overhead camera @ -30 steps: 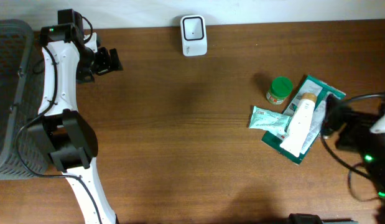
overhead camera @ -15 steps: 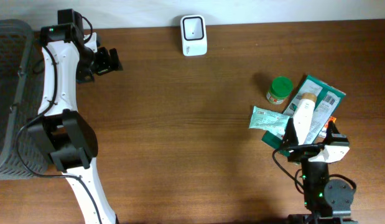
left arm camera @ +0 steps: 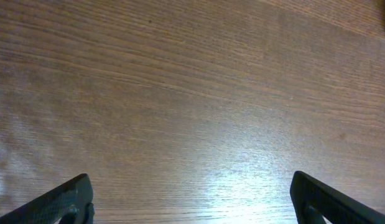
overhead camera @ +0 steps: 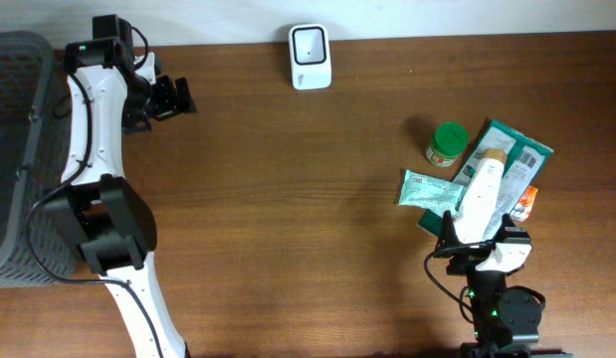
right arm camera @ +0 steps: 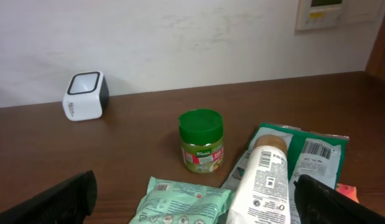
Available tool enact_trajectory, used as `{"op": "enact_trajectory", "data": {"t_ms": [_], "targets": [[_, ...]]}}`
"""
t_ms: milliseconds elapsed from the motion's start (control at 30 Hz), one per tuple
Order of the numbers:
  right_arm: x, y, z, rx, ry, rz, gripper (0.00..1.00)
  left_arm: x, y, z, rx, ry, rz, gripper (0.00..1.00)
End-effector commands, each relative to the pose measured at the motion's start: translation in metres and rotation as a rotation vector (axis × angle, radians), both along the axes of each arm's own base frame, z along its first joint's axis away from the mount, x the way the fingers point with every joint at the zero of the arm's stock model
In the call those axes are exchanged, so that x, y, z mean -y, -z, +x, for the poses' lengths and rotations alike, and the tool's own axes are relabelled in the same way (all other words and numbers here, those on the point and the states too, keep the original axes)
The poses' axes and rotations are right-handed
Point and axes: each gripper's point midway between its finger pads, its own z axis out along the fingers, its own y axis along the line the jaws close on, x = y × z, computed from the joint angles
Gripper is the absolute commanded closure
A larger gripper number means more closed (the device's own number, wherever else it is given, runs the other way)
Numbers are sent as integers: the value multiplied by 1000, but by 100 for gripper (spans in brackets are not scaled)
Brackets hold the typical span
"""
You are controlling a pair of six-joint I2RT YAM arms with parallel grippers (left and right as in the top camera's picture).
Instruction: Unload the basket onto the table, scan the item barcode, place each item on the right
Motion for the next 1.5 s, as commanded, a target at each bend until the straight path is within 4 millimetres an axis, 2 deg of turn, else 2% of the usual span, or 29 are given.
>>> {"op": "enact_trajectory", "data": {"t_ms": [0, 833, 867, 900, 967, 1067, 1133, 1200, 1267, 1333, 1467], "targets": [[-5, 3, 0, -2, -25, 8, 2, -2, -8, 2, 23, 5, 8, 1], [-5, 3, 0, -2, -25, 8, 2, -1, -8, 2, 23, 7, 8, 1], [-5, 3, 0, -2, -25, 8, 2, 1, -12, 2, 31, 11, 9, 1], [-5, 3, 0, -2, -25, 8, 2, 6, -23, 2, 54, 21, 12, 1], [-5, 3, 0, -2, -25, 8, 2, 24, -60, -1, 130, 56, 20, 1], [-5, 3, 0, -2, -25, 8, 2, 70, -148, -24, 320, 147, 26, 1], [-5, 3, 0, -2, -25, 8, 2, 86, -176, -37, 384, 181, 23, 1], [-5, 3, 0, -2, -25, 8, 2, 104, -207, -58, 453, 223, 19, 1], [-5, 3, 0, -2, -25, 8, 2, 92, -227, -70, 521, 211, 136, 1], [-5, 3, 0, -2, -25, 8, 2, 80, -237, -78, 576, 182, 202, 1], [-5, 3, 0, -2, -25, 8, 2, 78, -241, -84, 832, 251, 277, 1]]}}
